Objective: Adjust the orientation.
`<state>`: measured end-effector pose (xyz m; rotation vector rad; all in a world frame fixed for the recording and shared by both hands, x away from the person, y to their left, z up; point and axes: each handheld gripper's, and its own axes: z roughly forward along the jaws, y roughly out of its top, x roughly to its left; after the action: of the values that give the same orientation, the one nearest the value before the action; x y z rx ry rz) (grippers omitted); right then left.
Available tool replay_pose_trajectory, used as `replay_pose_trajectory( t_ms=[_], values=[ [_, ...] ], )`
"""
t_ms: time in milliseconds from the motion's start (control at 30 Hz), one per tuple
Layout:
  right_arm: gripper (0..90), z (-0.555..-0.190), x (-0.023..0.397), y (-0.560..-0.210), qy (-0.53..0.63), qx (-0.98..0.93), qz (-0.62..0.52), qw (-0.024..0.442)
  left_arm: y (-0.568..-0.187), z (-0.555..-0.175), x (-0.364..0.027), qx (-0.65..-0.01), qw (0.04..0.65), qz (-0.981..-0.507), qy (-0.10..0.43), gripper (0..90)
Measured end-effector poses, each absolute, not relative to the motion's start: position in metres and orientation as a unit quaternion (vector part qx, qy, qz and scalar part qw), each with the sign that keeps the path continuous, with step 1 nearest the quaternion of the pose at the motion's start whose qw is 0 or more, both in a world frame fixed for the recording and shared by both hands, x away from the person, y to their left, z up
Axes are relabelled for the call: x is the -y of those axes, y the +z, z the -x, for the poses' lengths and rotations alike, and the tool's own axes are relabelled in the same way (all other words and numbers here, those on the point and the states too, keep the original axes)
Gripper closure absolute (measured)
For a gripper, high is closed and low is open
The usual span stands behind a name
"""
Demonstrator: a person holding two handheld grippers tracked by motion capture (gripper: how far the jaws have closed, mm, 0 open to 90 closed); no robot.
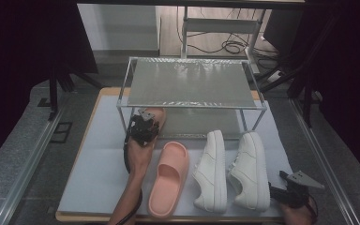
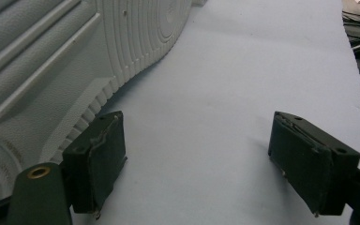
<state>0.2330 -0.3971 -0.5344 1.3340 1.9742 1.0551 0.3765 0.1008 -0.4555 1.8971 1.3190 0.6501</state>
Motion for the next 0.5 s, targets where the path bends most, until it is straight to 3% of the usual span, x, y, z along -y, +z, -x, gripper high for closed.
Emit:
replay_pose_trajectory(
  t_ms=[300,500],
  values=[
    [19.2,-0.233,0.397,-0.534,0.39,-0.73,-0.494,0.265,-0.46,-0.336,-0.136,-0.503,0.366,-0.75,0.226,69.8],
    [19.2,-0.233,0.397,-0.534,0.39,-0.73,-0.494,0.265,-0.471,-0.303,-0.159,-0.503,0.378,-0.75,0.202,81.9]
  ],
)
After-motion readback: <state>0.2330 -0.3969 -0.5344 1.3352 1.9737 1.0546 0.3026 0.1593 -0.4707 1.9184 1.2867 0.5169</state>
